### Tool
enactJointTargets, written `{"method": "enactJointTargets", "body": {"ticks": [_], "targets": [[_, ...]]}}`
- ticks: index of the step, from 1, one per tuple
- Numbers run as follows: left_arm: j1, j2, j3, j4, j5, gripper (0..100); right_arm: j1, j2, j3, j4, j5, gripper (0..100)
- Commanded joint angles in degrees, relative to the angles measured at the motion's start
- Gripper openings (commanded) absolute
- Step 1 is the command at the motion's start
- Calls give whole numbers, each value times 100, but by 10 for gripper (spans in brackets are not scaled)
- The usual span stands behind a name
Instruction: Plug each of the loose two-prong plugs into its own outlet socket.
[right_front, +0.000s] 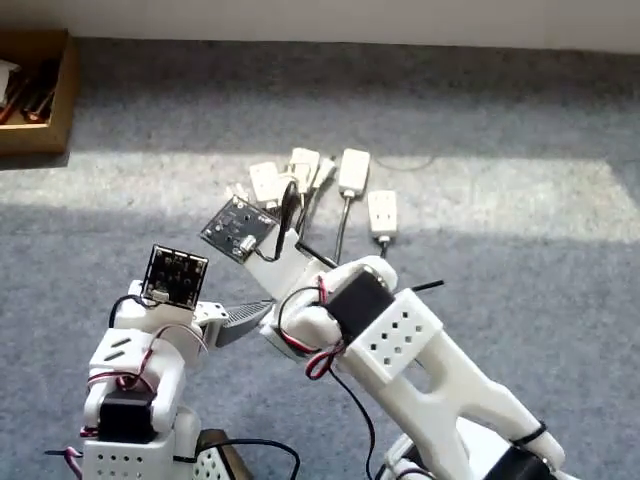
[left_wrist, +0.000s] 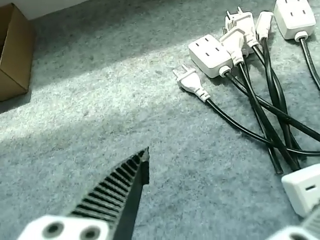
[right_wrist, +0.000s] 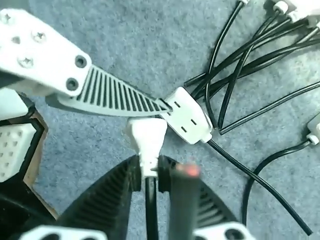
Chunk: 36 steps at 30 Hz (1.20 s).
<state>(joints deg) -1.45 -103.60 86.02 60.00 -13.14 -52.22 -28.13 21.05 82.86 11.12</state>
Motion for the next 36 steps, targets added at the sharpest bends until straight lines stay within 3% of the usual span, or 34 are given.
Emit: {"method": "enactJointTargets", "body": {"ticks": [1, 5, 11, 19, 27, 30, 36], "targets": [[-418, -48, -48, -229, -26, 508, 277, 242, -514, 215, 273, 5], [-1279, -48, -4, -422, 114, 507, 787, 488, -725, 321, 316, 5], [-2290, -48, 4, -413, 589, 507, 901, 1297, -1323, 1103, 993, 5], [-2123, -48, 611, -360, 580, 507, 901, 2422, -2738, 1754, 1424, 5], [-1974, -48, 655, -360, 580, 507, 910, 2826, -2554, 1807, 3974, 5], [-1974, -48, 664, -360, 580, 507, 884, 2870, -2492, 1807, 4545, 5], [-1886, -48, 743, -360, 580, 507, 910, 2870, -2466, 1807, 4580, 5]]}}
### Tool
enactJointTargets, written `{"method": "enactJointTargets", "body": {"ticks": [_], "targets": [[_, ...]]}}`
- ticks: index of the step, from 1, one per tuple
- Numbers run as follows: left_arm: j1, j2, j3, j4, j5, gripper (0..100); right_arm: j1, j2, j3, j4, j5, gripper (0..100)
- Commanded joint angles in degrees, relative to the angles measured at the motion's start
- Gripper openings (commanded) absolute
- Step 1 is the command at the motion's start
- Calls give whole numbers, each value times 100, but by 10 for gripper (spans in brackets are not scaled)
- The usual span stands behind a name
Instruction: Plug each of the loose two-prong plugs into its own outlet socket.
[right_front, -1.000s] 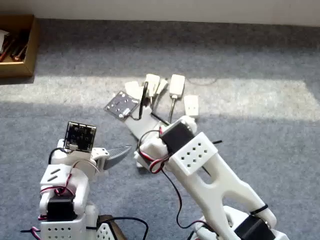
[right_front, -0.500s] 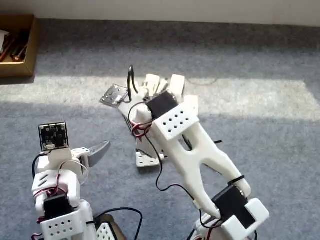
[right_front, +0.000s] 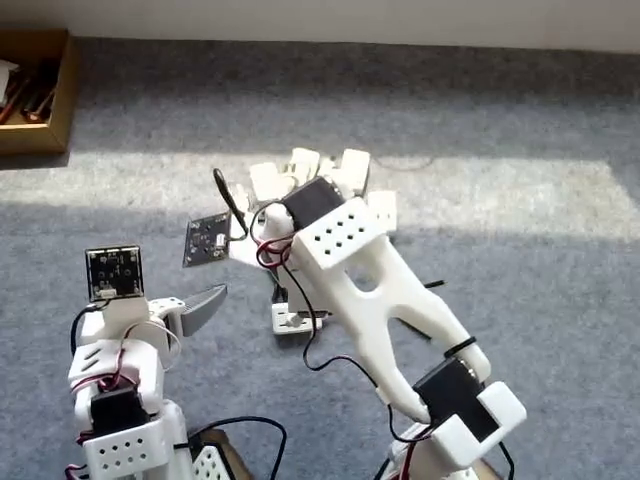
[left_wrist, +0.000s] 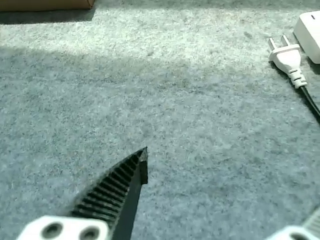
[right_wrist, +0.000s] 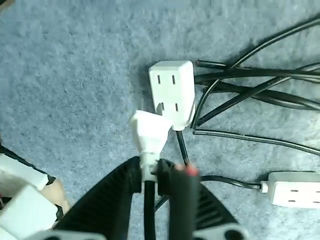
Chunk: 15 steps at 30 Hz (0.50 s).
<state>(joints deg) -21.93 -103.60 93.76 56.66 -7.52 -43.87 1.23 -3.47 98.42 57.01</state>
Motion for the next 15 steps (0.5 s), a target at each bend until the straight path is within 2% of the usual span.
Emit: {"method": "enactJointTargets", "body": {"ticks": [1, 6, 10, 15], "targets": [[233, -48, -31, -26, 18, 507, 75, -57, -13, 242, -132, 5], [356, -48, -22, 9, -167, 507, 110, -57, -48, 242, -176, 5], [356, -48, -22, 9, -193, 507, 444, -48, -13, 233, 123, 5], [585, -31, -13, 26, -220, 507, 646, -48, 13, -233, 132, 5]]}}
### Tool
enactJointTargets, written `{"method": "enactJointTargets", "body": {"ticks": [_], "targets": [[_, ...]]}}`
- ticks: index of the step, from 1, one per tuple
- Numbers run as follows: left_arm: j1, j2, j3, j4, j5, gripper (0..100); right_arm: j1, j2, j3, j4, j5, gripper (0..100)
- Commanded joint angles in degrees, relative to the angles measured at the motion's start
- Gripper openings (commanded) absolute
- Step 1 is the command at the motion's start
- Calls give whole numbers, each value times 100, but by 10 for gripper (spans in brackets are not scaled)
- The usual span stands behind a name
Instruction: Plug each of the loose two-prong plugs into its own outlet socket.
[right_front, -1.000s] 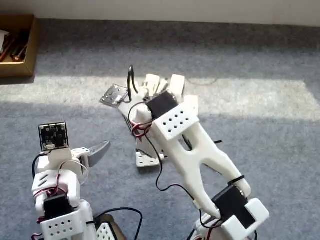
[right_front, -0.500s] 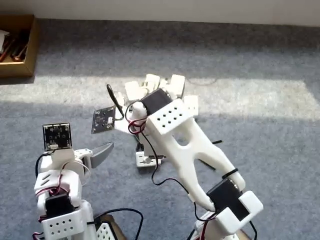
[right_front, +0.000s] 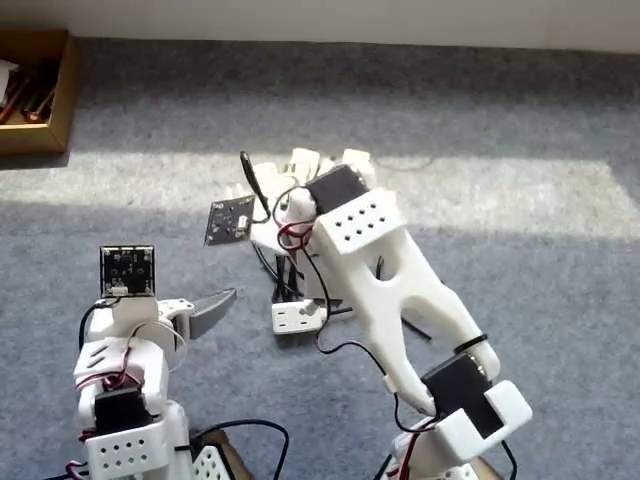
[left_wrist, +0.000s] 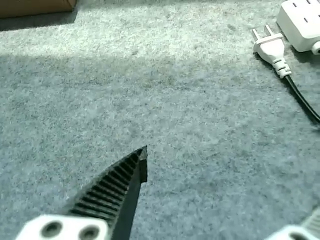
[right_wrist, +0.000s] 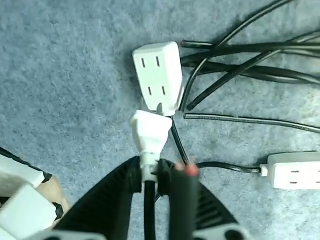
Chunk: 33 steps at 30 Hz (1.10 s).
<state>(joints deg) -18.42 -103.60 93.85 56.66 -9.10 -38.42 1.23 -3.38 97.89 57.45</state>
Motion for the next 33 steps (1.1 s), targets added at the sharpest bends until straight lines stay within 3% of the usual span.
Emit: {"method": "enactJointTargets", "body": {"ticks": [1, 11, 20, 23, 28, 33], "targets": [[286, -48, 13, 62, -70, 507, 92, -13, 110, -286, 114, 5], [321, -48, 48, 88, -70, 507, -75, 338, 919, -1086, 334, 5], [321, -48, 57, 79, -70, 507, -163, 338, 532, -1024, 343, 5], [321, -48, 40, 88, -70, 507, -277, 330, 171, -567, 308, 5], [470, -22, -470, 97, -18, 507, -470, 119, -804, -180, -1257, 5], [936, -13, -875, 149, 88, 507, -857, -716, -242, -462, -2479, 5]]}}
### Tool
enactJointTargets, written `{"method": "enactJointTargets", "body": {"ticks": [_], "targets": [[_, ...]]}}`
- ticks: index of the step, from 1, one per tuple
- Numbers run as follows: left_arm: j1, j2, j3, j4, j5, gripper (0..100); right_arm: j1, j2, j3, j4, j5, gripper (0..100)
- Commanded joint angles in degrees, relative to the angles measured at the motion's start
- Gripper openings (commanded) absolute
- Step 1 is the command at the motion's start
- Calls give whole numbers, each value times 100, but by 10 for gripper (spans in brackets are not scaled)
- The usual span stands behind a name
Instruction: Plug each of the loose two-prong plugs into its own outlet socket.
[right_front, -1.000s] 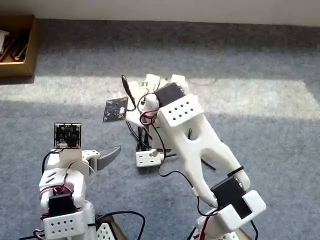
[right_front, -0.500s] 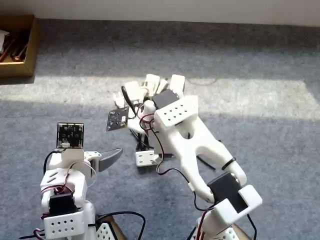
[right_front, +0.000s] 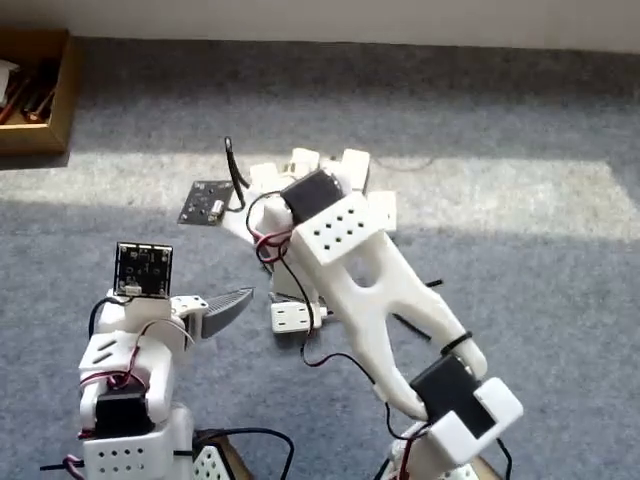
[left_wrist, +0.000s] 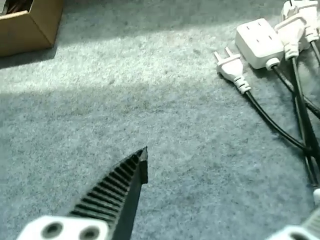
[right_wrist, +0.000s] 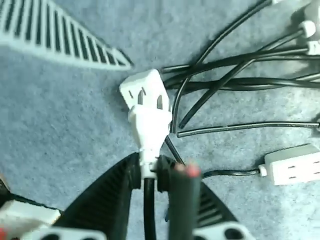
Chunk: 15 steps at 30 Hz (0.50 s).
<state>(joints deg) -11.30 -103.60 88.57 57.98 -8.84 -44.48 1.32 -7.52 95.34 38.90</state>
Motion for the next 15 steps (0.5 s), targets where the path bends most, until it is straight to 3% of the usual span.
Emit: {"method": "enactJointTargets", "body": {"ticks": [1, 8, 15], "targets": [[233, -31, -356, 9, 62, 507, -382, -945, 435, -338, -782, 5], [259, -40, -365, 9, 62, 507, -813, -2026, 1771, -620, -1081, 5], [268, -40, -347, 44, 62, 507, -787, -2062, 1868, -629, -1231, 5]]}}
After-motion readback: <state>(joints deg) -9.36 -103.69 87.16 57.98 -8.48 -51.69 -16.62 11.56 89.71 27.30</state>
